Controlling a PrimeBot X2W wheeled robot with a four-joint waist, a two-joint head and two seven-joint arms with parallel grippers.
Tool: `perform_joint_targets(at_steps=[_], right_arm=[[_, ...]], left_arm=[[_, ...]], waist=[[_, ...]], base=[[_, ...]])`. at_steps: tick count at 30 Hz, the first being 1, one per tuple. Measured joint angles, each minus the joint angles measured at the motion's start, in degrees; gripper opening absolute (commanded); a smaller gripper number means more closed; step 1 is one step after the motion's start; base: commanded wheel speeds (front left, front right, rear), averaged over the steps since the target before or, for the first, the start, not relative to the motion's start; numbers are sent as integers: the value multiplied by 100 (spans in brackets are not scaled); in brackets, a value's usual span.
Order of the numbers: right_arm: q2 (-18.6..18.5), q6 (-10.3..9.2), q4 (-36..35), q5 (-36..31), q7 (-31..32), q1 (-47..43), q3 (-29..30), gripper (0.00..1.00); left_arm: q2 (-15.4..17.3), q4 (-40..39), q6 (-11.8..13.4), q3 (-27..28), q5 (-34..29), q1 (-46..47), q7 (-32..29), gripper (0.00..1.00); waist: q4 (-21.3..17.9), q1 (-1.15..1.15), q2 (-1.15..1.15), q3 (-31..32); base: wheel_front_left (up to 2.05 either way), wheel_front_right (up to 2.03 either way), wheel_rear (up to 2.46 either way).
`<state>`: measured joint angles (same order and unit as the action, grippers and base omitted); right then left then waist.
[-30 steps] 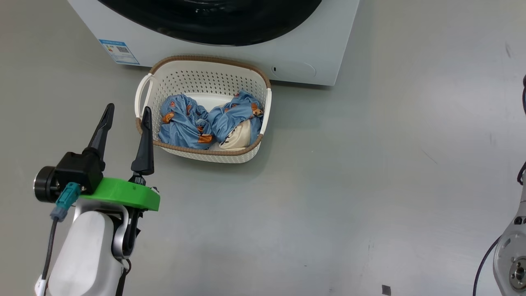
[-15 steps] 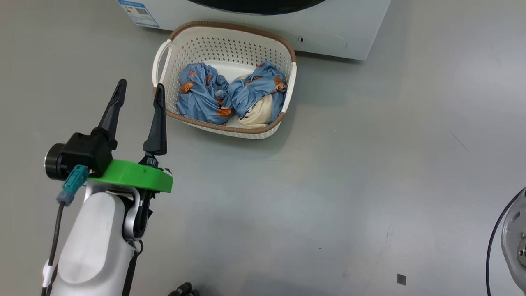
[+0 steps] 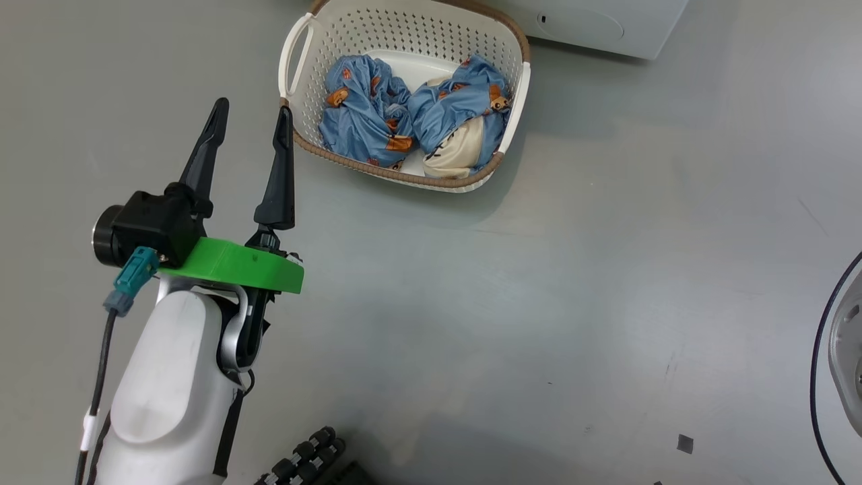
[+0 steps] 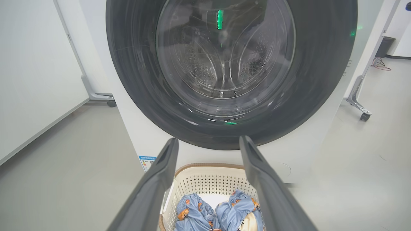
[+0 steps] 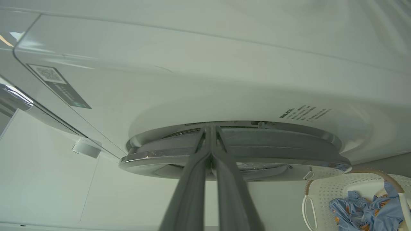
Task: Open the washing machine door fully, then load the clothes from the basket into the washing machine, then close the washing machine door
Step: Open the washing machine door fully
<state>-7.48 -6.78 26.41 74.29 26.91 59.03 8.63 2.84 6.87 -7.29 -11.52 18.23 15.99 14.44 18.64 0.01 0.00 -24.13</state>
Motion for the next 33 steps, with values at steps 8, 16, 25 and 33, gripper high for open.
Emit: perform_joint_targets(at_steps=[8, 16, 25, 33], right_arm=[[-14, -43, 134, -132, 86, 309, -151, 0], [-15, -43, 282, -345, 123, 686, -334, 0], [-31, -49, 527, -519, 157, 1007, -469, 0], [4, -51, 702, -581, 157, 1155, -557, 0]], left_arm=[[-23, -1, 0, -112, 60, 207, 0, 100], [-53, 11, 0, -333, 94, 317, 0, 100], [-116, 21, 1, -383, 203, 460, 0, 100], [-146, 74, 1, -513, 240, 499, 0, 100]], waist=[[167, 0, 0, -274], [297, 0, 0, -463], [421, 0, 0, -683], [488, 0, 0, -739]], base=[[0, 0, 0], [0, 0, 0], [0, 0, 0], [0, 0, 0]])
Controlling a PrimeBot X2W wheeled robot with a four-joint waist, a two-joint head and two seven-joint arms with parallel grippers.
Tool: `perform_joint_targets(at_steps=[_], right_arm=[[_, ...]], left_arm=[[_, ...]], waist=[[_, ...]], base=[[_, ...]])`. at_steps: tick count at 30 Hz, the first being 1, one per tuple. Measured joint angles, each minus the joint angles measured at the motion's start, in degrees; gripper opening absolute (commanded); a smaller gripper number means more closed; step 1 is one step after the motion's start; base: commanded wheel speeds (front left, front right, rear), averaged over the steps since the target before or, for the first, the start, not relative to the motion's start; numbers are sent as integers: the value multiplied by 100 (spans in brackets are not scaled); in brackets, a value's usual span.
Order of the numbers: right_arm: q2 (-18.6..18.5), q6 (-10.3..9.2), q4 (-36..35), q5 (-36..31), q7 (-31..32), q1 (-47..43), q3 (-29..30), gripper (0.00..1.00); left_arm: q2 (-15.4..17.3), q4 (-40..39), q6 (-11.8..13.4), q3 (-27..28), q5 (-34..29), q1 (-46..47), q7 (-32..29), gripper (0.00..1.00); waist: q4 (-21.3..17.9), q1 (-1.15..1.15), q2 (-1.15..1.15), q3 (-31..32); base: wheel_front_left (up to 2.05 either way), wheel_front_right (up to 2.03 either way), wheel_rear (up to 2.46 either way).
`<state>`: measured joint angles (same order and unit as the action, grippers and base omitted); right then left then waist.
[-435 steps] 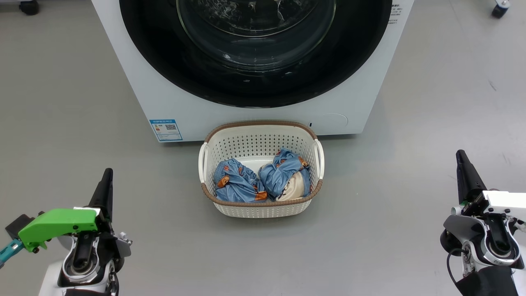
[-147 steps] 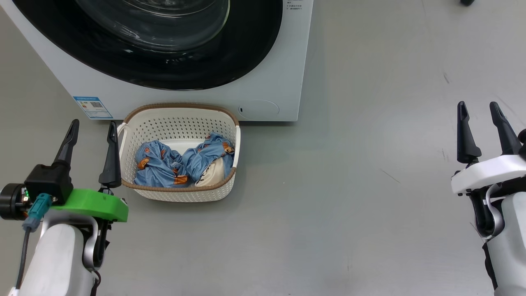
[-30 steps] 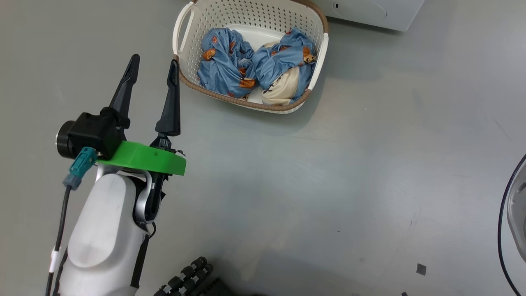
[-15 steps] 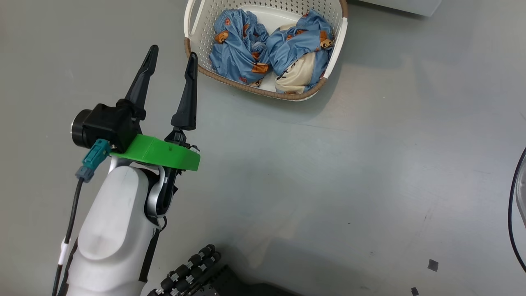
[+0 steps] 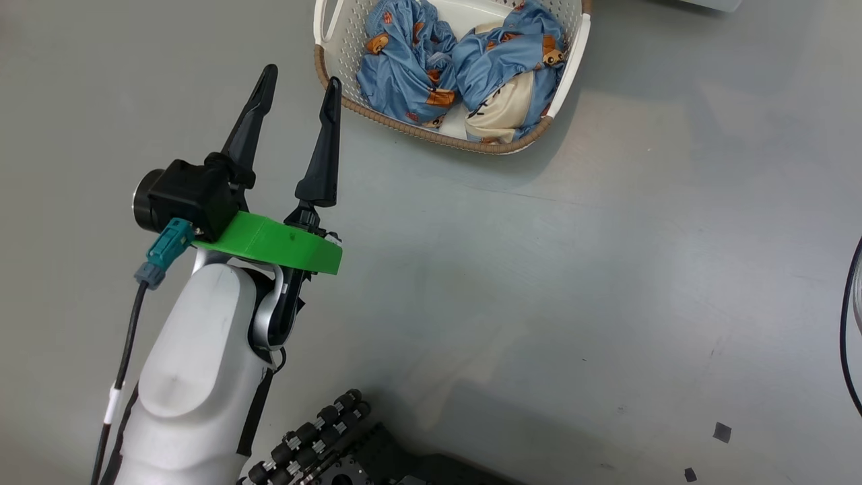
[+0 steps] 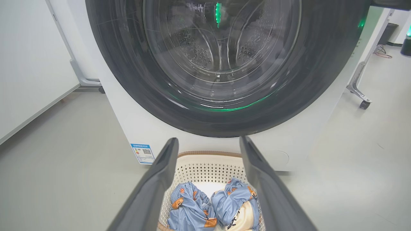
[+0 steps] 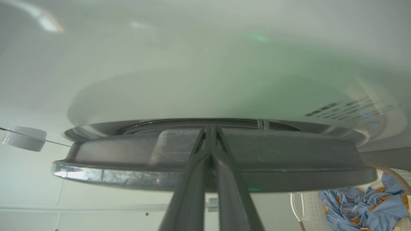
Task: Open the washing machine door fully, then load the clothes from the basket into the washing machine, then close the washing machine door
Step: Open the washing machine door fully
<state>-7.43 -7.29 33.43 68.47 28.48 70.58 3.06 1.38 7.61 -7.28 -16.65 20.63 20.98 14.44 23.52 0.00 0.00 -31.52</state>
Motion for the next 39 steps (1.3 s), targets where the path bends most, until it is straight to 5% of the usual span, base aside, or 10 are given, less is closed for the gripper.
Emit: perform_joint_targets(at_steps=[30, 39], right_arm=[[-104, -40, 587, -55, 480, 525, -142, 0], [-60, 162, 637, 112, 677, 254, -133, 0]], left_arm=[[-10, -44, -1, -27, 302, 85, 0, 100], [-12, -63, 0, 38, 249, 113, 0, 100]], waist=[[205, 0, 0, -101], [83, 0, 0, -6]], base=[[0, 0, 0], [0, 0, 0]])
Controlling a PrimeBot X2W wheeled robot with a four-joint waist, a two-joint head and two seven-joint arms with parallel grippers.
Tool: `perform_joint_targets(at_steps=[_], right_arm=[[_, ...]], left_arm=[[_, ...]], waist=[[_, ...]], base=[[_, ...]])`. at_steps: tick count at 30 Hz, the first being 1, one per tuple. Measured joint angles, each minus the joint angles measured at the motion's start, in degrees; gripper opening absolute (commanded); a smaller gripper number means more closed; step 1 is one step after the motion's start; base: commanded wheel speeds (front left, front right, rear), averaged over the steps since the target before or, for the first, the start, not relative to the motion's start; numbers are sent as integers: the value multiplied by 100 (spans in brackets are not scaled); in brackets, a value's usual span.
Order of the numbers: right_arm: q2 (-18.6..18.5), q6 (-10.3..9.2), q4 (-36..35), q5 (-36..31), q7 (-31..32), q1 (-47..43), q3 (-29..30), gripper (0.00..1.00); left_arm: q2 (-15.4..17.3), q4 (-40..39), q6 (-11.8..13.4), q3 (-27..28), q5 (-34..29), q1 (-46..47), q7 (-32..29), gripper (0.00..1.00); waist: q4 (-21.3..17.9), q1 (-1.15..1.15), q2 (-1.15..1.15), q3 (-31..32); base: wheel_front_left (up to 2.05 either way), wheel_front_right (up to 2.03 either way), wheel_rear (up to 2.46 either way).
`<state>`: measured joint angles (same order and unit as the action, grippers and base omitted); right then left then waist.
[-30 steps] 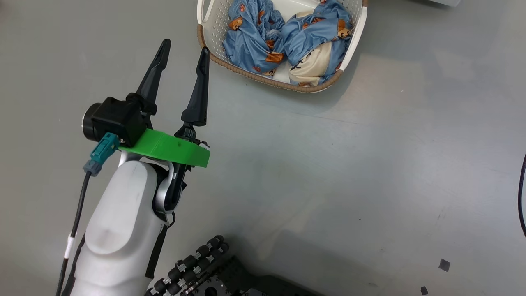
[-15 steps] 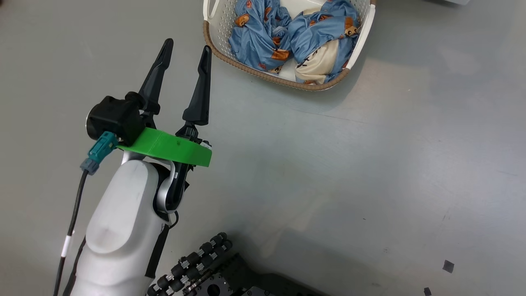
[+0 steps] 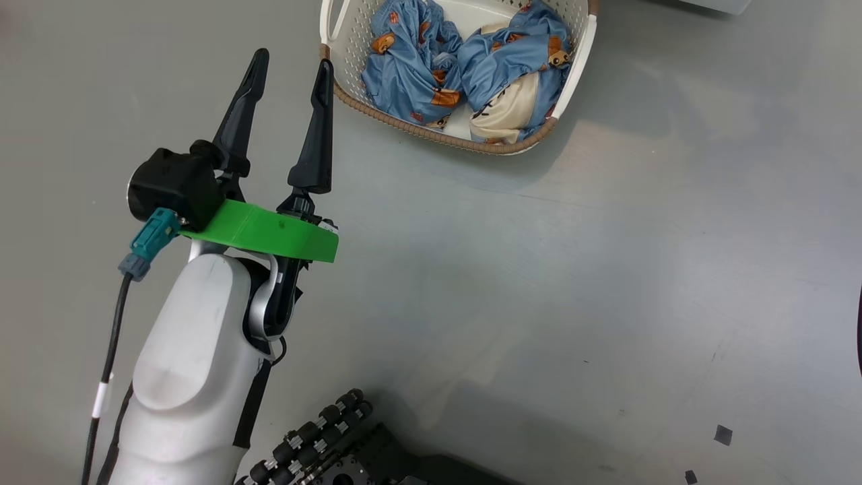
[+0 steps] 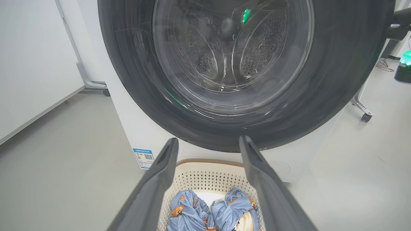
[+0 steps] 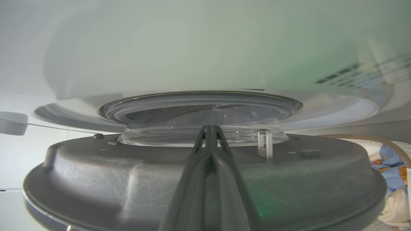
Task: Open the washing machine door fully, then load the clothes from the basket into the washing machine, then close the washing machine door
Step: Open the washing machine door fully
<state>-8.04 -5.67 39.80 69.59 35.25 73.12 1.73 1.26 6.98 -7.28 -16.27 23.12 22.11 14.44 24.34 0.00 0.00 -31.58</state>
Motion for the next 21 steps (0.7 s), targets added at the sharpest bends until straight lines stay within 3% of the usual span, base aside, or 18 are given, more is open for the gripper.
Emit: perform_joint_targets(at_steps=[21], right_arm=[[136, 227, 121, 697, 1204, -755, -34, 0]], left_arm=[[0, 58, 0, -24, -93, -53, 0, 100]], waist=[[-104, 0, 0, 436]], base=[[0, 0, 0]])
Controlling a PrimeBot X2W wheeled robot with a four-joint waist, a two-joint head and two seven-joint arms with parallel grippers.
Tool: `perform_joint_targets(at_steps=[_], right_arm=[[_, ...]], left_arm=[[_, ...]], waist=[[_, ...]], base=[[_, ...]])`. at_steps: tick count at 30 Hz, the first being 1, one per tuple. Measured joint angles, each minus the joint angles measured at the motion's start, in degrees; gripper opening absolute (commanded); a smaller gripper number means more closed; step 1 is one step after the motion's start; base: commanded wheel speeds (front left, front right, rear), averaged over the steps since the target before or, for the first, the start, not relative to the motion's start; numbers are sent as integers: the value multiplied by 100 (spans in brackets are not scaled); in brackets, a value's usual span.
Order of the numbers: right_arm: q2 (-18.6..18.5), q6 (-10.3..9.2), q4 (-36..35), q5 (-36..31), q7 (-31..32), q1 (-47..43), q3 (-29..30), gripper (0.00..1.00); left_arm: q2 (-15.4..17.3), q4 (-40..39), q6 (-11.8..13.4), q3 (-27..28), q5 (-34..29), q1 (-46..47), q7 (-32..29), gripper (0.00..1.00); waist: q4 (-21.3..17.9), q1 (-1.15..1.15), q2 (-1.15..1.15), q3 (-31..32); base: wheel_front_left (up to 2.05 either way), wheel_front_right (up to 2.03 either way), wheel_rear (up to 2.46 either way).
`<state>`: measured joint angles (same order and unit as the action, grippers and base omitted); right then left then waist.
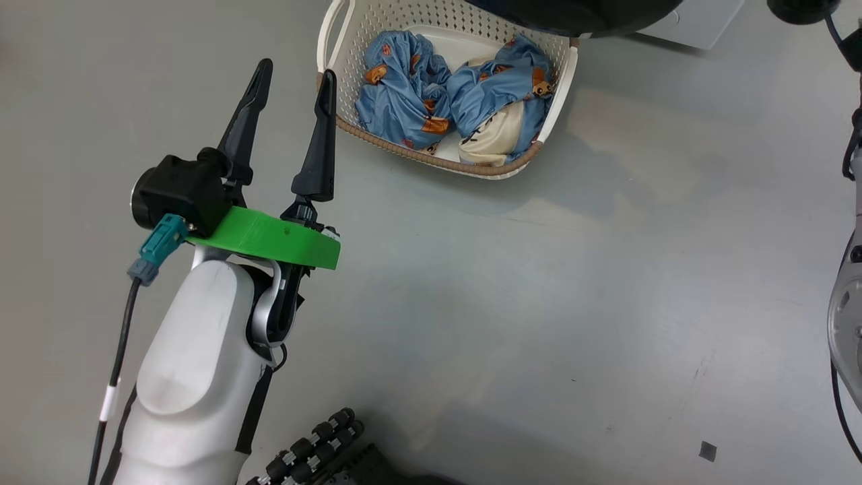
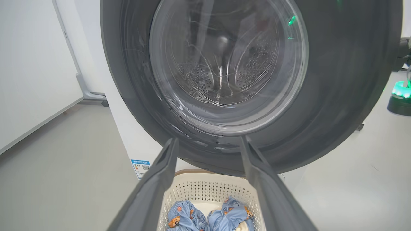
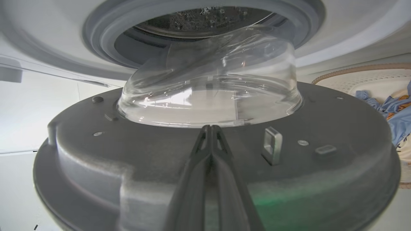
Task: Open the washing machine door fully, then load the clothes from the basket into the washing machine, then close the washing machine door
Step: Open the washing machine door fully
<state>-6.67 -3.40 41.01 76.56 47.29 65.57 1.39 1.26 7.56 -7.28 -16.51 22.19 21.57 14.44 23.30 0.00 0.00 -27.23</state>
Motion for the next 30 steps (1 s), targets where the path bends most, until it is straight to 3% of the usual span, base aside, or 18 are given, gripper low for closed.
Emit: perform_joint_targets(at_steps=[16, 30], right_arm=[[138, -158, -209, 489, 1483, -418, -490, 0], [174, -261, -684, 724, 2002, -817, -962, 0]], left_arm=[[1, -14, 0, 44, -103, -162, 0, 100], [1, -54, -1, 33, -105, -179, 0, 100]], waist=[[-3, 0, 0, 221], [44, 0, 0, 270]], base=[[0, 0, 0], [0, 0, 0]])
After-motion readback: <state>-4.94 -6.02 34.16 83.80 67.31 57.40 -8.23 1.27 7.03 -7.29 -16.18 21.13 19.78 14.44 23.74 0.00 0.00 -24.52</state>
